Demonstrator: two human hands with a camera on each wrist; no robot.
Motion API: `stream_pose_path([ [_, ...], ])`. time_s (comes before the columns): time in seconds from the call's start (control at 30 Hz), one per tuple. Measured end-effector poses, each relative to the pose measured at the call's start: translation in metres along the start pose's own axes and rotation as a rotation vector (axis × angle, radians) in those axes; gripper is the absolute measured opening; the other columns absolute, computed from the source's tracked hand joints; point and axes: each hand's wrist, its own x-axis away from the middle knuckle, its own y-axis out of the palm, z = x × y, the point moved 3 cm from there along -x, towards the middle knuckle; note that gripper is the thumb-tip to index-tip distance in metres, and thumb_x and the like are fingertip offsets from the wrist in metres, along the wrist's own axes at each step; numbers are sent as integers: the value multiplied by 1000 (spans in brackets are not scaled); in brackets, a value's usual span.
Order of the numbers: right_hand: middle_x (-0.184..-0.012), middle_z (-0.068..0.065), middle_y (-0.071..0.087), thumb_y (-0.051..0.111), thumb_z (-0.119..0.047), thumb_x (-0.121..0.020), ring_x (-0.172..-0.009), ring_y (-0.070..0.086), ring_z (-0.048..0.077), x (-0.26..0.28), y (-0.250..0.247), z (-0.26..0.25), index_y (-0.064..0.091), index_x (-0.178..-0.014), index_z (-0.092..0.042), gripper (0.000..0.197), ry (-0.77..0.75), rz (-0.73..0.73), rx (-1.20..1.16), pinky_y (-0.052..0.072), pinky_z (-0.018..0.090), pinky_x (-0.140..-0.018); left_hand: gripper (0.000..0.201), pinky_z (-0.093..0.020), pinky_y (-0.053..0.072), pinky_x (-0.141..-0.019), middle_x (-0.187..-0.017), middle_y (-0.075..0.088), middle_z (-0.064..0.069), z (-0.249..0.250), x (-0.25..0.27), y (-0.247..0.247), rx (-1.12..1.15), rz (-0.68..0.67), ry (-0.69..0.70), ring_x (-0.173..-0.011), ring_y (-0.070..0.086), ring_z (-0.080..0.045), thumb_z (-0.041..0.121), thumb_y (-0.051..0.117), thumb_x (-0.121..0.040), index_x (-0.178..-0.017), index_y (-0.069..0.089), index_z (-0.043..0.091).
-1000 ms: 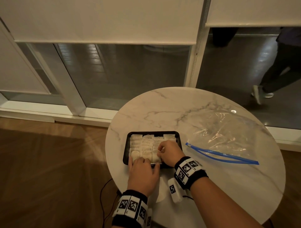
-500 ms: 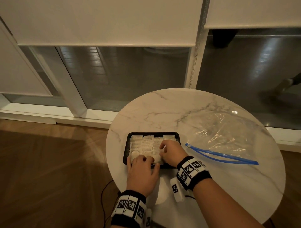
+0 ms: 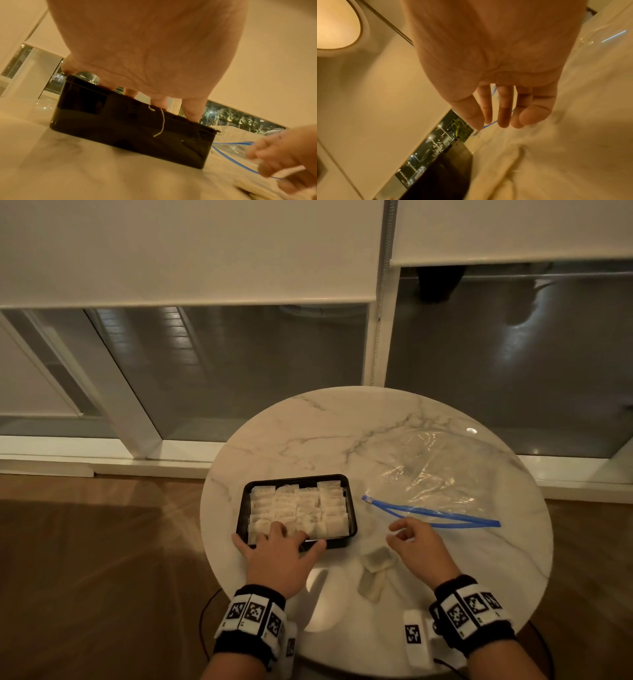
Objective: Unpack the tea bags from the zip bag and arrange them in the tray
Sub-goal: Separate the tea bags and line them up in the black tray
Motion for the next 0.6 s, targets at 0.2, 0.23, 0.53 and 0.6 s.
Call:
stream_pose_path([
  [0.2,-95,-1,67,74,-22,-85,-90,65,14,-4,4,36,67,-102,-25,18,58,-33,44,52,29,-85,42,-53,19,-119,-130,56,6,13,6,-10,155,292,80,-126,45,-21,62,39,-97,-120,64,38],
  [0.23,-94,-2,67,74,-23,-84,-91,65,14,-5,6,37,67,-101,-26,19,59,-47,42,53,31,-87,35,-44,31,-113,-123,59,6,19,10,-13,215,376,137,-119,47,-18,54,45,-97,-115,68,34],
  [0.53,-89,-5,70,77,-29,-80,-90,66,13,-11,7,36,73,-90,-21,13,127,-6,112,50,26,-81,33,-27,50,-87,-119,55,11,98,35,25,330,103,459,-106,57,-10,44,49,-98,-125,62,30],
  [0.6,-88,-5,69,80,-32,-78,-88,65,13,-11,9,33,73,-90,-19,18,137,0,148,47,24,-78,40,-31,51,-88,-126,50,8,105,33,38,281,50,448,-109,57,-15,44,48,-97,-135,51,33],
])
